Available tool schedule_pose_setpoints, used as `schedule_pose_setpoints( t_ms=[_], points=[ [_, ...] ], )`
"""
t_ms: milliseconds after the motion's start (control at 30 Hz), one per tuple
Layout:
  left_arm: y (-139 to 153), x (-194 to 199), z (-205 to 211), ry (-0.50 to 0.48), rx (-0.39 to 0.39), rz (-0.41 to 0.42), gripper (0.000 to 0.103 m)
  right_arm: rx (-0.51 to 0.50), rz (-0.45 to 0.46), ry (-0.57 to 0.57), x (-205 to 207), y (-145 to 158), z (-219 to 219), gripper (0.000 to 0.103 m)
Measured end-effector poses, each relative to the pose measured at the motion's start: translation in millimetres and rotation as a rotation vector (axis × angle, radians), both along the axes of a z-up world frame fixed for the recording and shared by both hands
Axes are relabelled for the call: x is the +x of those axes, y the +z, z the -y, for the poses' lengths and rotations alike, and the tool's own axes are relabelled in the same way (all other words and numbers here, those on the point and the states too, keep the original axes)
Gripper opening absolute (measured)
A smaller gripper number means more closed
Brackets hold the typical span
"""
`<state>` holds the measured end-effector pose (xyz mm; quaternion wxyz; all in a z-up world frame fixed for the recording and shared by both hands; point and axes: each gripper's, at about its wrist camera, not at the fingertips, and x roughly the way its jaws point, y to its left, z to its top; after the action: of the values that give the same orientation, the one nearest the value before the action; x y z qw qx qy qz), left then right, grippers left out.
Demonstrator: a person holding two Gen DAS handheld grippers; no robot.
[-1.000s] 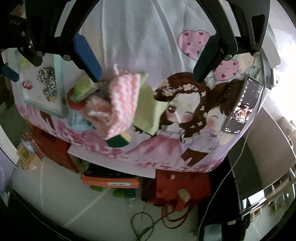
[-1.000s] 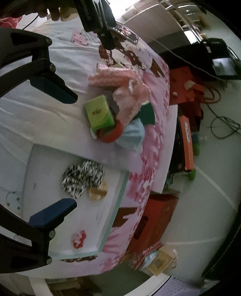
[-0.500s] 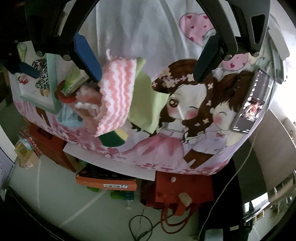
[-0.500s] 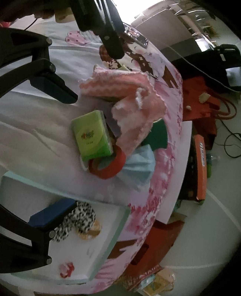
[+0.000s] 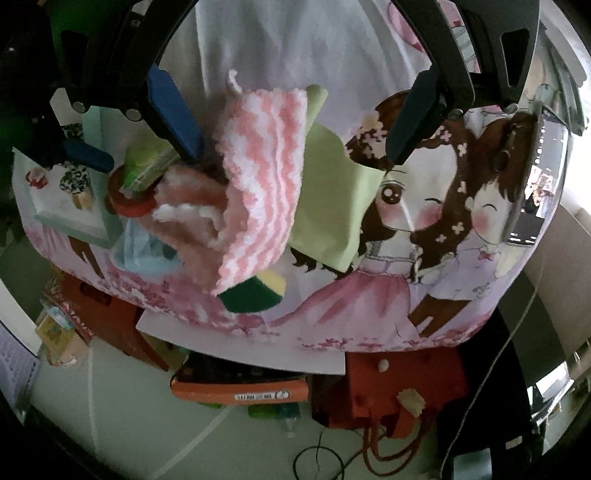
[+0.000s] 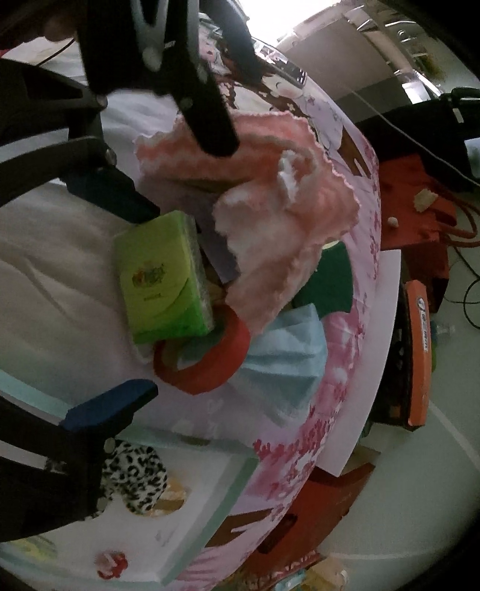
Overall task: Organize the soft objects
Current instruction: 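Grasp pink-white striped towel with left tool while right tool grasps green tissue pack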
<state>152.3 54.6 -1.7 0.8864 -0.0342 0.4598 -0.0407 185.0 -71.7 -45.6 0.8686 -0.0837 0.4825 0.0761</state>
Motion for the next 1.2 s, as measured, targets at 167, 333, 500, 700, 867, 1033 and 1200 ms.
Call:
schedule_pose_setpoints(
  t_ms=[167, 333, 500, 700, 867, 1033, 1200],
  points=[
    [-13, 9, 1, 0.007, -0.035, -0.027, 0.099, 0.008, -0.011, 0.011, 5, -6, -1, 0.070],
    [-17, 11, 1, 0.017, -0.061, -0.024, 0.074, 0.012, -0.009, 0.015, 6, -7, -2, 0.068],
    [-21, 13, 2, 0.012, -0.059, -0.028, 0.041, 0.019, -0.009, 0.014, 6, -8, -1, 0.068],
    [-26, 13, 1, 0.006, -0.075, -0.034, 0.015, 0.017, -0.010, 0.010, 5, -8, -1, 0.068],
    [-24, 11, -3, 0.008, -0.100, -0.027, 0.009, 0.021, -0.015, -0.006, 2, -5, -1, 0.067],
    [-15, 6, -3, 0.009, -0.101, -0.014, 0.008, 0.035, -0.012, -0.016, -5, 2, 1, 0.067],
    [3, -4, -4, 0.012, -0.103, 0.018, 0.007, 0.048, 0.012, -0.026, -18, 21, 6, 0.067]
  ],
)
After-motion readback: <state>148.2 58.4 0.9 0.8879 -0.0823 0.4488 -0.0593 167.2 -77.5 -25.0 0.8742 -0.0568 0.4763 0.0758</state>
